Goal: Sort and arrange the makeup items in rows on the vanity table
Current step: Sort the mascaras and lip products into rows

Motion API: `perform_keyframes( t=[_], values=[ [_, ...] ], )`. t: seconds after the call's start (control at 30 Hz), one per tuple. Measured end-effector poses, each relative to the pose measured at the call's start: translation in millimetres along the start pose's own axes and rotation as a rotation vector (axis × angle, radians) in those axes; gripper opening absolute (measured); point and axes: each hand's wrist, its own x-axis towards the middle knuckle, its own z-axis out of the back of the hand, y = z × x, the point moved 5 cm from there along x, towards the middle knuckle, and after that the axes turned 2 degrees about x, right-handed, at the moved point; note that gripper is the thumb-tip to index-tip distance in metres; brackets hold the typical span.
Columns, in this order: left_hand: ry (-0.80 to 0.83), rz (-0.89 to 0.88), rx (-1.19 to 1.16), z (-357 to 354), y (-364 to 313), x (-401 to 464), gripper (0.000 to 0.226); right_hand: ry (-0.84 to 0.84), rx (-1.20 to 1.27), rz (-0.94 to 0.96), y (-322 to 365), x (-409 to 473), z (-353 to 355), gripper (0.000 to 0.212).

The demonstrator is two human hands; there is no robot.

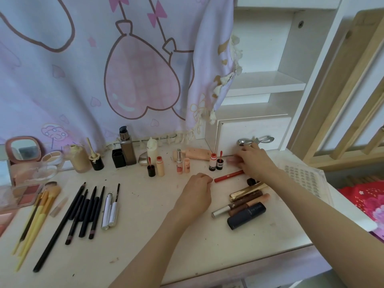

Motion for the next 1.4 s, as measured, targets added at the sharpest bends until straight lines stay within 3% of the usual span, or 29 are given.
perform_keyframes(
  t=[0.13,0.23,0.37,0.5,0.6,0.7,0.8,0.87,0.97,1.0,1.07,1.1,1.2,1.27,1.4],
  values=[
    [0.02,0.02,-0.098,6.7,2.9,-3.6,0.035,-0.185,0.069,-0.059,-3.4,-19.7,24.1,0.032],
    [-0.087,-0.013,-0.261,22.2,0.8,-9.5,0.039,-0.302,0.449,-0.035,3.8,-41.7,47.9,0.035],
    [-0.177,-0.187,-0.339,45.8,-15.5,-23.6,0.064,-0.023,1.204,-0.008,37.8,-71.1,56.2,0.025],
    [-0.235,-0.357,-0.203,62.1,-24.6,-42.0,0.041,0.123,1.57,-0.037,68.1,-94.6,54.4,0.021],
    [-0.261,-0.388,-0.156,68.2,-24.0,-55.9,0.026,0.107,1.621,-0.099,82.8,-104.4,56.4,0.034],
    [-0.28,-0.361,-0.184,70.1,-24.5,-64.5,0.033,0.052,1.604,-0.175,89.5,-110.9,55.1,0.039],
    [-0.314,-0.297,-0.29,63.7,-27.1,-73.9,0.023,-0.04,1.616,-0.211,92.7,-115.4,58.0,0.042],
    [-0.311,-0.215,-0.385,55.4,-28.4,-77.4,0.02,-0.157,1.47,-0.167,91.8,-117.1,63.2,0.039],
    [-0.261,-0.071,-0.623,46.3,-26.6,-72.6,0.051,-0.317,1.129,0.02,91.2,-123.0,71.4,0.026],
    [-0.206,-0.002,-0.736,44.0,-23.5,-69.0,0.058,-0.306,1.056,0.083,93.2,-125.9,72.9,0.02],
    [-0.073,0.118,-0.915,38.8,-17.4,-63.6,0.053,-0.23,1.015,0.185,93.9,-130.7,70.1,0.006],
    [-0.044,0.142,-0.918,38.5,-15.5,-62.7,0.05,-0.204,1.041,0.212,91.2,-131.8,67.0,0.01],
    [-0.156,0.082,-0.722,44.2,-15.7,-64.7,0.037,-0.13,1.301,0.028,80.3,-133.6,63.4,0.026],
    [-0.247,-0.02,-0.542,46.1,-19.7,-70.1,0.023,-0.018,1.414,-0.173,74.7,-133.3,57.3,0.053],
    [-0.3,-0.159,-0.404,46.2,-26.5,-78.0,0.016,0.174,1.496,-0.261,76.3,-131.0,40.7,0.042]
  ],
)
